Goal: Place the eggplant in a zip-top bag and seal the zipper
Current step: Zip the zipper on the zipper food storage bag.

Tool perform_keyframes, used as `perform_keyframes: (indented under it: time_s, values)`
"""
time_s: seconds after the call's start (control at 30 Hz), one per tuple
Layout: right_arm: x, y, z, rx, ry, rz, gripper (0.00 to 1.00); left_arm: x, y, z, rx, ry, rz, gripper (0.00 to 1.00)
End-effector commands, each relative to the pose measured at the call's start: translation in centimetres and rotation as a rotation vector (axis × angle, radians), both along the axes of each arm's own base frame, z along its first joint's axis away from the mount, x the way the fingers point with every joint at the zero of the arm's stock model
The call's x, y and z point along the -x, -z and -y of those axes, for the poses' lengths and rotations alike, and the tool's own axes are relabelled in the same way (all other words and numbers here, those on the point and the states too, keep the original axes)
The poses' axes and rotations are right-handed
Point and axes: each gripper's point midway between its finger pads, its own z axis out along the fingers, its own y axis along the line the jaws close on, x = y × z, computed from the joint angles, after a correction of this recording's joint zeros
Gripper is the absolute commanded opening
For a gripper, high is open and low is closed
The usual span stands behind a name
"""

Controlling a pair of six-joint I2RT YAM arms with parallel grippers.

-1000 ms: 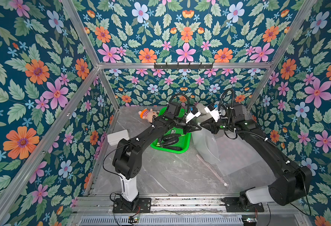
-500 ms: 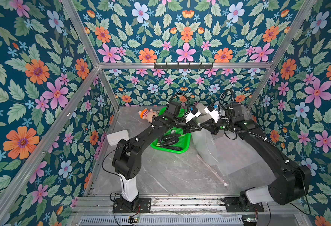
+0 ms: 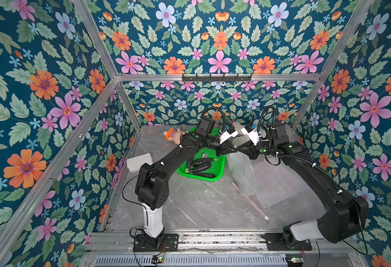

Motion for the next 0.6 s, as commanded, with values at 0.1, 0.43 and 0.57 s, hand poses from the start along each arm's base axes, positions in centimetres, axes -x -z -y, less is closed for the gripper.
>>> perform_keyframes:
  time_s: [0.1, 0.43, 0.57]
  values:
    - [0.5, 0.6, -0.3, 0.012, -0.030, -0.013, 0.03, 0.3, -0.4, -0.1, 0.011, 0.025, 0.020, 0.07]
    - [0.2, 1.6, 0.3, 0.050, 0.002, -0.023, 0.03, -0.5, -1.3, -0.7, 0.031, -0.005, 0.027, 0.00]
    - [0.1, 2.2, 0.7, 0.067, 0.025, -0.025, 0.03, -1.5, -2.4, -1.3, 0.072, -0.042, 0.023, 0.00]
